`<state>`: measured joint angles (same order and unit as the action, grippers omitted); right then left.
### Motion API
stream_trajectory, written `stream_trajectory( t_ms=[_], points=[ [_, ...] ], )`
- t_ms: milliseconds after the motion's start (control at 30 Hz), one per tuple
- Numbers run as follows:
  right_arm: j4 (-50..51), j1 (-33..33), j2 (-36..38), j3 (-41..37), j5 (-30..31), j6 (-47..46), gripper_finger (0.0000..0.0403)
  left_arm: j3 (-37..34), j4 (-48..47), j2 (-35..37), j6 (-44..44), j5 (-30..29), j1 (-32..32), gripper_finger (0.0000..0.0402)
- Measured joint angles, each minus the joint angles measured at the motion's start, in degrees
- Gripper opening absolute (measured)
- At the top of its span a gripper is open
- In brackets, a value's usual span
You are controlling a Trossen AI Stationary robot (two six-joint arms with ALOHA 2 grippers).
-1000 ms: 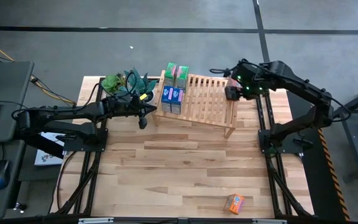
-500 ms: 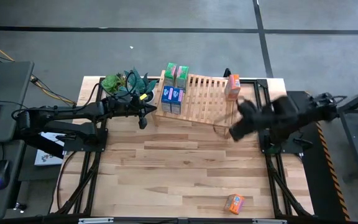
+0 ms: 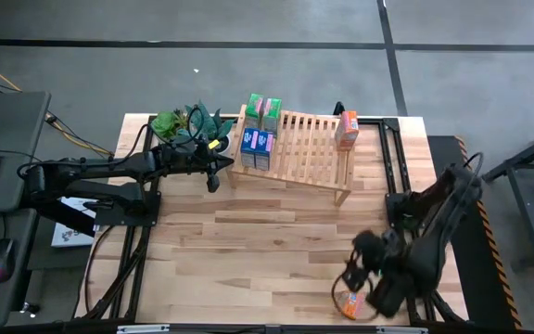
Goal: Stack cereal on shelf
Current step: Put the orange cereal box on the shelf aligned with the other orange cereal box
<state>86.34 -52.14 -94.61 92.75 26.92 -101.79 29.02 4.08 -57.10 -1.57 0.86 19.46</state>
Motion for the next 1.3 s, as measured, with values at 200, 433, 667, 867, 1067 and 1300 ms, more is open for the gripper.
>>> stream_trajectory(
  t_ms=[200,433,667,867,1067,1300],
  points=[
    [-6.50,-1.36,-9.10,-0.09,-5.57,0.50,0.0254,0.00,0.02,0.00,0.01,0.00,0.00,0.0000],
    [-9.84,2.00,-9.32,0.07,-9.20,7.73,0.0254,0.00,0.02,0.00,1.40,0.00,0.00,0.0000],
    [-12.10,3.07,-8.78,0.17,-10.47,8.03,0.0254,0.00,0.02,0.00,1.39,0.00,0.00,0.0000],
    [-15.91,4.64,-8.78,0.17,-12.36,9.30,0.0254,0.00,0.04,0.00,1.38,-0.02,0.00,0.0000],
    [-20.68,5.26,-8.78,0.17,-10.80,14.81,0.0254,0.00,0.04,0.00,1.38,-0.01,0.00,0.0000],
    [-21.18,6.31,-8.78,0.17,-9.75,21.37,0.0254,0.00,0.07,0.00,1.40,-0.02,0.00,0.0000]
  ],
)
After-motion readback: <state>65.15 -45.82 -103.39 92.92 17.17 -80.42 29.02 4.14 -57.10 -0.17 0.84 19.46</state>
